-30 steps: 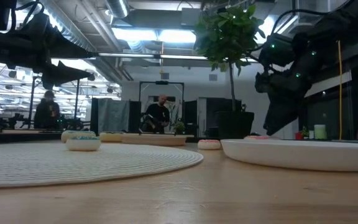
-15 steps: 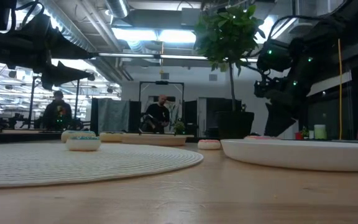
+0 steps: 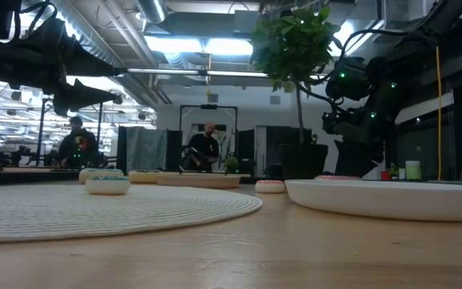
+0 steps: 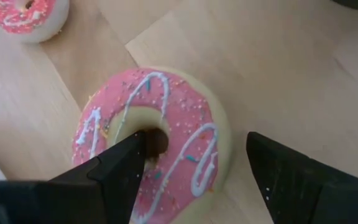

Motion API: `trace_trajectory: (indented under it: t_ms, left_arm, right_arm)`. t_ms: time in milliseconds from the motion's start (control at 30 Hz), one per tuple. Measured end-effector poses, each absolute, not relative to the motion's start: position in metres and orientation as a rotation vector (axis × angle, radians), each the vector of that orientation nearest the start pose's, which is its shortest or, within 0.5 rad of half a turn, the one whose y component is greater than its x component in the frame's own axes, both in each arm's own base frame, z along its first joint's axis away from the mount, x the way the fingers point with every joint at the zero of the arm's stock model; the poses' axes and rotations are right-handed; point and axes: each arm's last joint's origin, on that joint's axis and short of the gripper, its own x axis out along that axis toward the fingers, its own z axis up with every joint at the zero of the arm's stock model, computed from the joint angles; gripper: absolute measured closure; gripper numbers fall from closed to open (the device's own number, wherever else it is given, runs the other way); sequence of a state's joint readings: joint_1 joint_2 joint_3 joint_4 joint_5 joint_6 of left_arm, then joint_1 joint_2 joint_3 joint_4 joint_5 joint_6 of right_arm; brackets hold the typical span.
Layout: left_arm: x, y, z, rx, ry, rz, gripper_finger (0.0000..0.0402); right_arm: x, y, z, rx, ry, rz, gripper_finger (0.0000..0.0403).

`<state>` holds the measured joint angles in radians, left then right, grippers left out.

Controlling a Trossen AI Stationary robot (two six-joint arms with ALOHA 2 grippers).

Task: Pick & Place donuts
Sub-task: Put the large pink donut on the white plate

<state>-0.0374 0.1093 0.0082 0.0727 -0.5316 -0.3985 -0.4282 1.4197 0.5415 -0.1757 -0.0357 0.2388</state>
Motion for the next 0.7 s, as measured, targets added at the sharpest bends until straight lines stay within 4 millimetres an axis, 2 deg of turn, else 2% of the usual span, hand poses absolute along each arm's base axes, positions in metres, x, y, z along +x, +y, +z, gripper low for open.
trace_trajectory:
  t_ms: [333, 700]
  left_arm:
    - [0.1004, 0.0111, 0.1646, -0.382, -0.073, 0.5, 0.0066]
    - [0.1004, 0.0111, 0.1646, -0.382, -0.073, 0.501, 0.0066]
  right_arm:
    - [0.2109, -0.0966, 0.1243, 0.497, 1.003, -0.523, 0.0135]
    - [0.2177, -0.098, 0.1308, 0.516, 0.974, -0.471, 0.0246]
